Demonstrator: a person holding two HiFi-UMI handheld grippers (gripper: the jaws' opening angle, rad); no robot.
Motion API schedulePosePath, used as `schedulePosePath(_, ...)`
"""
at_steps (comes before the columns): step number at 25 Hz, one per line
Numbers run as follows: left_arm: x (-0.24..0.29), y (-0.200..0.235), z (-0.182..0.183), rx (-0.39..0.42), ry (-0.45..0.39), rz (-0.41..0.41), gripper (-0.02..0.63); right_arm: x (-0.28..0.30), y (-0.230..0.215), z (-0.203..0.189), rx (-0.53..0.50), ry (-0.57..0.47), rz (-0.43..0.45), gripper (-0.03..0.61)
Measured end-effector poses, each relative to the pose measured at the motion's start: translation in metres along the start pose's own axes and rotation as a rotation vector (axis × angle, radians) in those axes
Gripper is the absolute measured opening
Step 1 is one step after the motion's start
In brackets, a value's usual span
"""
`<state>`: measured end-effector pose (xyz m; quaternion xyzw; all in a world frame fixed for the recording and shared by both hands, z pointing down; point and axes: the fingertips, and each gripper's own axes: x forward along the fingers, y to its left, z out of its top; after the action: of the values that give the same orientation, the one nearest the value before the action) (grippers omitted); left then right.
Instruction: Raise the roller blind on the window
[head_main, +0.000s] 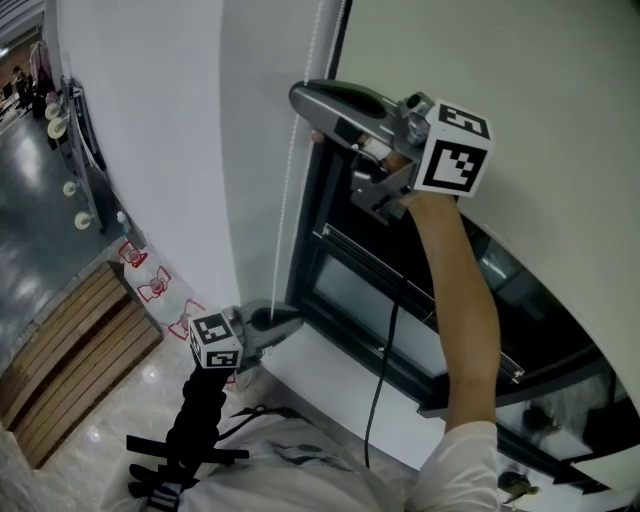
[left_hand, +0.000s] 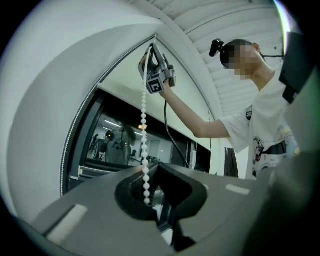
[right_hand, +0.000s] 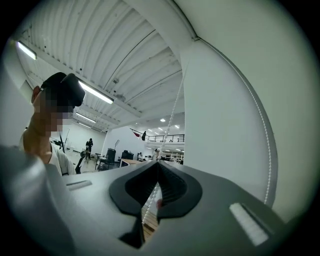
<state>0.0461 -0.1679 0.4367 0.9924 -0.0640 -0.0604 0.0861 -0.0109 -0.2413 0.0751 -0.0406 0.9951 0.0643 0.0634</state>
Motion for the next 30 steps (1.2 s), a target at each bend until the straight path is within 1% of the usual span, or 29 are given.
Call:
schedulePosePath(4, -0.002, 0.001, 0.001, 0.000, 0.000, -0.003, -0.002, 0.000, -0.001, -0.002, -0.012, 0.035, -0.023, 0.005)
schedulePosePath(9, -0.001, 0.001, 0.003, -0.010, 0.006, -0.009, -0.002, -0.008, -0.003, -0.005, 0.026, -0.003, -0.028, 0.005)
schedulePosePath(12, 0.001, 0.001, 0.007, -0.004, 0.013, -0.014, -0.002, -0.008, -0.003, -0.014, 0.019, 0.013, -0.038, 0.005)
schedulePosePath(16, 0.005, -0.002, 0.001, 0.009, 0.010, -0.016, -0.002, -0.013, 0.012, -0.049, 0.021, 0.058, -0.031, 0.005)
schedulePosePath(20, 0.005, -0.003, 0.002, 0.017, 0.014, -0.016, -0.002, -0.012, 0.023, -0.081, 0.045, 0.079, -0.034, 0.005)
schedulePosePath(25, 0.007, -0.001, 0.003, 0.015, 0.014, -0.023, -0.002, -0.013, 0.033, -0.145, 0.080, 0.174, -0.045, 0.005)
schedulePosePath(27, 0.007, 0.000, 0.003, 0.017, 0.014, -0.023, -0.002, -0.014, 0.038, -0.174, 0.107, 0.213, -0.044, 0.005)
schedulePosePath(30, 0.005, 0.001, 0.001, 0.021, 0.018, -0.021, -0.002, -0.018, 0.047, -0.208, 0.159, 0.242, -0.034, 0.005)
